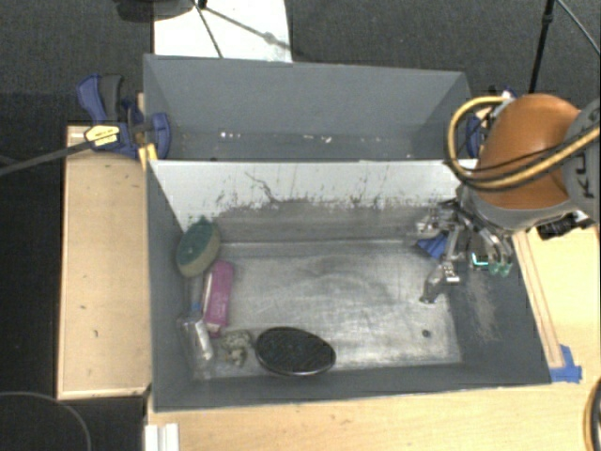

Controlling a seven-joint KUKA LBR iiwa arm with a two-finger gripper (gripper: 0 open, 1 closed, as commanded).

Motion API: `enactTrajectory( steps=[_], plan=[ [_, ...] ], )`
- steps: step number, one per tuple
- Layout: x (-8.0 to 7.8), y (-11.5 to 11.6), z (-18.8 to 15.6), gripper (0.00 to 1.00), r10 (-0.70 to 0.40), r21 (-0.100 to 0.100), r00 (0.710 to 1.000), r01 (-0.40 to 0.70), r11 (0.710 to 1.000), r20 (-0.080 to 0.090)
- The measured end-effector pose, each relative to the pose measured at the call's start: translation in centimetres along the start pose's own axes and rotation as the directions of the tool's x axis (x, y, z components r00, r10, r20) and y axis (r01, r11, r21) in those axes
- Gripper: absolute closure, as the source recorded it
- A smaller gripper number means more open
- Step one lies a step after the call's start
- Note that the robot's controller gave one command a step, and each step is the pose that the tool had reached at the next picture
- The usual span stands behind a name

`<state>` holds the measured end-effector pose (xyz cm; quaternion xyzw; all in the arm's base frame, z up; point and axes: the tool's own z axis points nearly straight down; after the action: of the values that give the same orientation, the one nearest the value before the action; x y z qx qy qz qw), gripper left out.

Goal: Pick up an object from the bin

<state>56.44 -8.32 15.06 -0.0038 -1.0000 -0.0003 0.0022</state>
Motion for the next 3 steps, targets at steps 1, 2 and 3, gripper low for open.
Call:
enactTrajectory(
  steps=[1, 2, 3],
  plan=[
    [-1.9, -5.3, 5.0, 0.0, -0.031, 0.002, 1.0, 0.031, 1.0, 0.007],
    [-2.0, -5.4, 5.8, 0.0, 0.01, -0.005, 1.0, -0.01, 1.0, 0.005],
    [-2.4, -5.9, 4.6, 0.0, 0.189, -0.013, 0.982, -0.189, 0.982, -0.001]
  ],
)
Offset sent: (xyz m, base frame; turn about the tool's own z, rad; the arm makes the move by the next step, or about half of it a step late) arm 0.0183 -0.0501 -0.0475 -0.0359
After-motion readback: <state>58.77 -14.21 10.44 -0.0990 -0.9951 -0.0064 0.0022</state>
